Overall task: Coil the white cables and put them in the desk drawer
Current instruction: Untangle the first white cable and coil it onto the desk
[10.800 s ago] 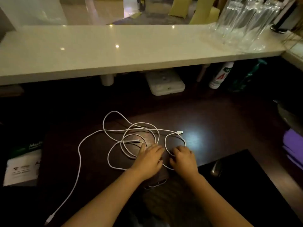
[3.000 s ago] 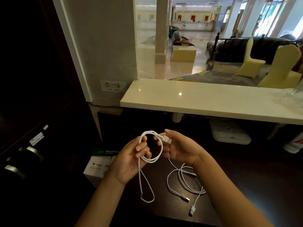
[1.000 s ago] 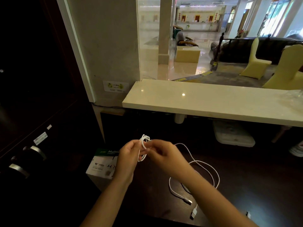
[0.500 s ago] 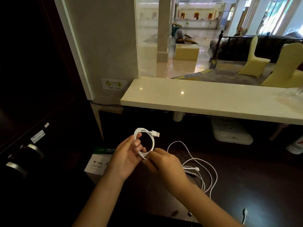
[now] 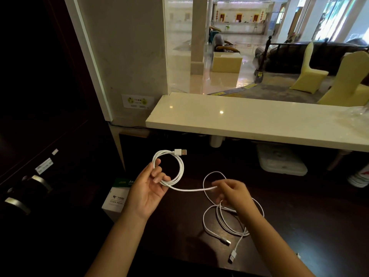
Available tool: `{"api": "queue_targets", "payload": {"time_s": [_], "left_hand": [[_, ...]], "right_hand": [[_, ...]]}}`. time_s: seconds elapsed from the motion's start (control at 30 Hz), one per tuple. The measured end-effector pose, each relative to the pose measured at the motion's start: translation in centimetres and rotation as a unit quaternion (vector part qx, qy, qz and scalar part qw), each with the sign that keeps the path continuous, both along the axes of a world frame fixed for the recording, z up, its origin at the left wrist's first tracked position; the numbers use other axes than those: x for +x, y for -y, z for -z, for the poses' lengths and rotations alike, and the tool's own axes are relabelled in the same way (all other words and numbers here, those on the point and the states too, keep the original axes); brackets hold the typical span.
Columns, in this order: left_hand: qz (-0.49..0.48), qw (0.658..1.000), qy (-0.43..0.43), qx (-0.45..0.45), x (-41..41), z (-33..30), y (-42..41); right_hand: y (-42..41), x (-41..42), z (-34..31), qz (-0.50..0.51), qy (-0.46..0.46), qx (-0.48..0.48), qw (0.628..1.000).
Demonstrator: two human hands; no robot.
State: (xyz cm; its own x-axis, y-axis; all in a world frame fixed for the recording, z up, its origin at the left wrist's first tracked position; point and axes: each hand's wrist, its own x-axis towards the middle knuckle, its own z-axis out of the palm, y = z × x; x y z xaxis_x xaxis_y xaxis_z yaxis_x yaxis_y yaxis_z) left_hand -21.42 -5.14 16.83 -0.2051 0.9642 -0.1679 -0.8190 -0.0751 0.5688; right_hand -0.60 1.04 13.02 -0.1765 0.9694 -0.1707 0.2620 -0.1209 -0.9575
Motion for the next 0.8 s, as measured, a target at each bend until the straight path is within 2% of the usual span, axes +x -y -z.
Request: {"api": "queue_targets", "payload": {"time_s": [0.07, 0.13, 0.23, 0.33, 0.4, 0.47, 0.53, 0.63, 0.73, 0.8], "left_hand": [[0.015, 1.0, -0.019, -0.007, 0.7, 0.0, 0.1], [0.027, 0.999, -0.033, -0.016, 1.5, 0.1, 0.2], [0.035, 0.998, -0.042, -0.02, 2.3, 0.0, 0.2], [0.042, 0.998, -0.046, -0.024, 2.6, -0.2, 0.2], [0.047, 0.998, -0.045, -0.028, 2.6, -0.3, 0.2], [0.048, 0.997, -0.047, -0.032, 2.6, -0.4, 0.2], [0.049, 0.997, -0.055, -0.037, 2.5, -0.3, 0.2], [0.05, 0.996, -0.058, -0.052, 2.7, 0.1, 0.1], [0.044, 0.996, -0.046, -0.064, 2.8, 0.6, 0.0], [0.036, 0.996, -0.042, -0.066, 2.9, 0.8, -0.1]], "right_hand": [[-0.4, -0.4, -0.2, 0.079, -0.078, 0.01, 0.994], [-0.9, -0.8, -0.4, 0.095, -0.06, 0.057, 0.992], [-1.1, -1.7, -0.9, 0.034, 0.082, 0.173, 0.981], [-1.1, -2.0, -0.7, -0.053, 0.22, 0.334, 0.915], [-0.9, -2.1, -0.4, -0.113, 0.235, 0.388, 0.884], [-0.6, -2.2, -0.4, -0.159, 0.216, 0.394, 0.879], [0.0, -2.6, -0.7, -0.184, 0.182, 0.354, 0.899], [0.9, -3.0, -1.8, -0.176, 0.01, 0.239, 0.955], [1.8, -2.8, -2.4, -0.175, -0.166, 0.145, 0.96], [2.1, -2.6, -2.2, -0.186, -0.199, 0.127, 0.954]]}}
